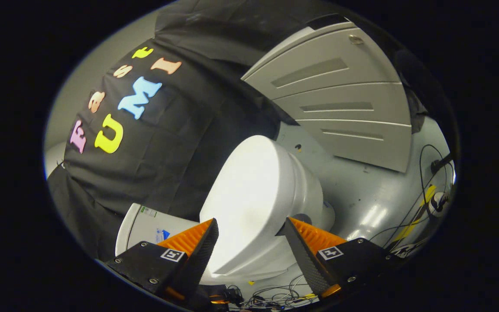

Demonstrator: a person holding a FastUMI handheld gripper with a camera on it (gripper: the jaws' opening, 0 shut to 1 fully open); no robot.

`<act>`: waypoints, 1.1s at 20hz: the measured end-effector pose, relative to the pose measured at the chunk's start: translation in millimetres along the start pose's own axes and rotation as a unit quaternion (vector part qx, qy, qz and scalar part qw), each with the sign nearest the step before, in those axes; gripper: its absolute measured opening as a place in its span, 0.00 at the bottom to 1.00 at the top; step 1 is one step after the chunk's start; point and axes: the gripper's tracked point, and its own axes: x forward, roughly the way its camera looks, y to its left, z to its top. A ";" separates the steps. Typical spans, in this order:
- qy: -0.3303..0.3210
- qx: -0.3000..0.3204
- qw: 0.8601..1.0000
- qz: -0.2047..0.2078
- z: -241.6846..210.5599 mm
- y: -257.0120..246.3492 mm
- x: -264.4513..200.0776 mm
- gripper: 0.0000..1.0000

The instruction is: Open the toilet lid.

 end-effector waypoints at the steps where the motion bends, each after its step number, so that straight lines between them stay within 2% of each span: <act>1: -0.002 0.008 1.000 -0.009 1.2 -10.1 0.6 0.96; 3: 0.001 0.029 0.999 -0.017 -2.2 -28.0 6.7 0.94; 5: 0.009 0.063 0.998 -0.007 -6.9 -33.7 12.6 0.94; 8: 0.018 0.073 0.997 0.001 -15.5 -49.1 28.7 0.94; 10: 0.025 0.090 0.995 0.020 -20.8 -46.2 38.3 0.93; 14: 0.025 0.117 0.992 0.047 -25.7 -45.0 55.2 0.82; 16: 0.022 0.127 0.991 0.045 -28.4 -51.4 58.7 0.70; 19: 0.024 0.134 0.988 0.069 -33.9 -43.6 62.2 0.42; 22: 0.023 0.118 0.991 0.063 -33.5 -46.6 62.6 0.25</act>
